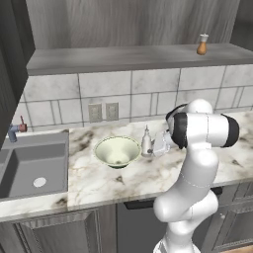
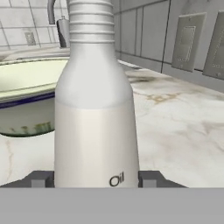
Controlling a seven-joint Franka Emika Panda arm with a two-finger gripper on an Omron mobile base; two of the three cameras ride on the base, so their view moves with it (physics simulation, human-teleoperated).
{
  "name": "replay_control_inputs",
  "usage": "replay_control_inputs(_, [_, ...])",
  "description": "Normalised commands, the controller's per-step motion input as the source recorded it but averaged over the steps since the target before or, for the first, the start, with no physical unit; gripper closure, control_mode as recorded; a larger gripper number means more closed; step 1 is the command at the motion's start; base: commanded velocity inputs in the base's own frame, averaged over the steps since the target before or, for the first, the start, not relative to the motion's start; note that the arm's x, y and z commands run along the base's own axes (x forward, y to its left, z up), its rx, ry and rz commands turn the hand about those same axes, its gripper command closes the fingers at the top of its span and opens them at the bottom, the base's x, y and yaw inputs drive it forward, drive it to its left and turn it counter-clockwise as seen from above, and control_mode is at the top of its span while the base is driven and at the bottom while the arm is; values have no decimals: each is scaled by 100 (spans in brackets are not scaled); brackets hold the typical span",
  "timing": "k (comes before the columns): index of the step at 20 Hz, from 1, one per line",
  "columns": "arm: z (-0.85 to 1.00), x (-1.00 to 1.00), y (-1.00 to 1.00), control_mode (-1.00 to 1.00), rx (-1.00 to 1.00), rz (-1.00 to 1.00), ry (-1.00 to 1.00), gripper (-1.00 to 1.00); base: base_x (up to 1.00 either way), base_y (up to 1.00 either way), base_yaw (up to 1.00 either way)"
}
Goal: Retrieve the bottle and the shaker from the cabinet and place them next to the mixing bowl on the counter. Then add garlic from the fridge to the mixing bowl.
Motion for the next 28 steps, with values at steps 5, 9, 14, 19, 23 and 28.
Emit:
replay_control_inputs(5, [0, 0, 0, -100, 0, 0, 0, -100, 0, 0, 0])
replay_control_inputs(9, [0, 0, 0, -100, 0, 0, 0, -100, 0, 0, 0])
replay_control_inputs(14, [0, 0, 0, -100, 0, 0, 0, -100, 0, 0, 0])
replay_control_inputs(19, [0, 0, 0, -100, 0, 0, 0, -100, 0, 0, 0])
replay_control_inputs(23, [0, 0, 0, -100, 0, 0, 0, -100, 0, 0, 0])
replay_control_inputs(28, [3, -4, 0, -100, 0, 0, 0, -100, 0, 0, 0])
